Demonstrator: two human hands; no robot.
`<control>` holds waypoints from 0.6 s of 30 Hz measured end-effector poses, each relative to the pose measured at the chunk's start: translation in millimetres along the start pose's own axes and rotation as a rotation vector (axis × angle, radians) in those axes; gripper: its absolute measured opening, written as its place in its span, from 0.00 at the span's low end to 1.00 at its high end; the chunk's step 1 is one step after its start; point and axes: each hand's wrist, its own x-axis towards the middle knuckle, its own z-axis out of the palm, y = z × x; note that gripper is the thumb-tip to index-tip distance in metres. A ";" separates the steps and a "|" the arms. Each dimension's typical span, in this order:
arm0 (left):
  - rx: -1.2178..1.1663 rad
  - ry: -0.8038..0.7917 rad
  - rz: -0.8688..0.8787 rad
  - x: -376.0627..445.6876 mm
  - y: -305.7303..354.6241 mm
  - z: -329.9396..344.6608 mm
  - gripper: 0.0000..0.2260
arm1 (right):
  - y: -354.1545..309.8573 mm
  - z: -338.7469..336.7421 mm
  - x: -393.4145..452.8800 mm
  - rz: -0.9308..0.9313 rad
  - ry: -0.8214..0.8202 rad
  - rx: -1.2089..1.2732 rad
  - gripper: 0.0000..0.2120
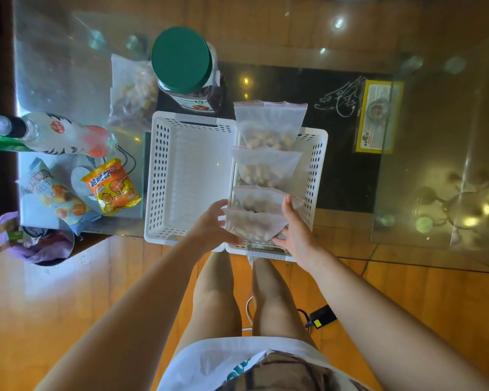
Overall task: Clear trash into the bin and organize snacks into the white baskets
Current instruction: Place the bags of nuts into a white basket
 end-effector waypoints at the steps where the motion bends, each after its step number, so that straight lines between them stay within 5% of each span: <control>1: -0.001 -0.003 -0.004 -0.4 0.8 -0.1 0.42 | -1.9 -1.2 -0.6 0.002 -0.009 -0.011 0.34; 3: 0.001 -0.008 -0.003 -1.2 2.2 0.1 0.41 | -7.3 -1.2 -4.1 -0.011 -0.007 -0.031 0.25; 7: 0.062 0.018 0.021 -4.0 8.7 -6.4 0.34 | -19.8 0.8 -14.7 -0.161 0.114 -0.191 0.34; 12: -0.007 0.299 0.272 -9.8 17.3 -42.8 0.17 | -50.9 14.8 -33.3 -0.557 0.246 -0.825 0.23; 15: -0.014 0.549 0.372 -10.8 16.3 -76.0 0.16 | -78.0 53.7 -40.1 -0.661 0.173 -0.999 0.18; 18: -0.019 0.587 0.296 -1.4 10.5 -107.0 0.20 | -100.2 108.0 -31.4 -0.681 0.050 -1.056 0.15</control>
